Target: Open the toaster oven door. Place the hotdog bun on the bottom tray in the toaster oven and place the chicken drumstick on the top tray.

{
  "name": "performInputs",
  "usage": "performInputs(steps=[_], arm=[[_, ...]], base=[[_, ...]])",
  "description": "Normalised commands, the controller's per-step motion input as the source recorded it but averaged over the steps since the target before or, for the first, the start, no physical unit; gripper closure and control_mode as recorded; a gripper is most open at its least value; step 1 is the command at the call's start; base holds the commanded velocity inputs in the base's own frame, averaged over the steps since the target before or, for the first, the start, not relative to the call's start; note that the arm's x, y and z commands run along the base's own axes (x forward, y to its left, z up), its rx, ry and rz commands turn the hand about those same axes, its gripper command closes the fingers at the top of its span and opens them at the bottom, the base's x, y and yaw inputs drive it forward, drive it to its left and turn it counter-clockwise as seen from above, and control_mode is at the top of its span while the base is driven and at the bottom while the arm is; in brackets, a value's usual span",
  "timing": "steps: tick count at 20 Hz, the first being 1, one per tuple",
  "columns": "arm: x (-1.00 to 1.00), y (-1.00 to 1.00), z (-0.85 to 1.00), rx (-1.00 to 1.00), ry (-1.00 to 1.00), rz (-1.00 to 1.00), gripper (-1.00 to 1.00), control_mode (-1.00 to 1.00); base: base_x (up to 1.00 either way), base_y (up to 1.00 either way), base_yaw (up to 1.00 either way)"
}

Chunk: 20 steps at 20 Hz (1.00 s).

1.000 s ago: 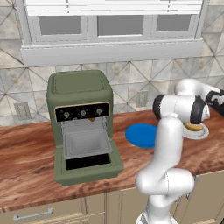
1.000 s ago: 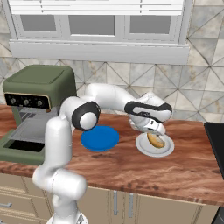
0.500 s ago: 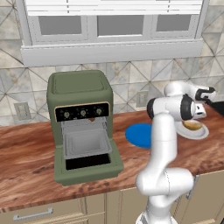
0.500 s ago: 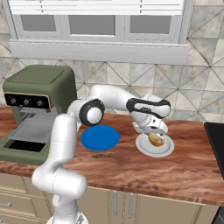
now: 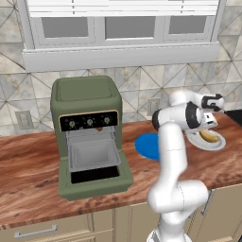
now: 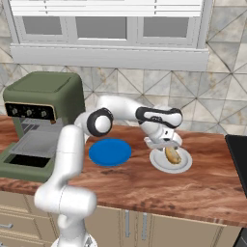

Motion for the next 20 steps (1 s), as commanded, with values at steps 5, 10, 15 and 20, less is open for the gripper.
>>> performInputs(steps=[5,10,15,20], arm=[[0.02,-0.01,-0.05,-0.29,0.36,0.28,-1.0,-1.0],[0.0,-0.08,-0.03,-0.24,0.34,0.22,1.0,-1.0],[-0.23,-0.13,0.05,-0.09,0.21,0.15,1.0,-1.0],[-0.8,0.03,0.49,0.0,0.09,0.13,1.0,-1.0]], base=[[0.0,0.0,0.0],[0.0,0.0,0.0],[0.0,0.0,0.0],[0.0,0.0,0.0]])
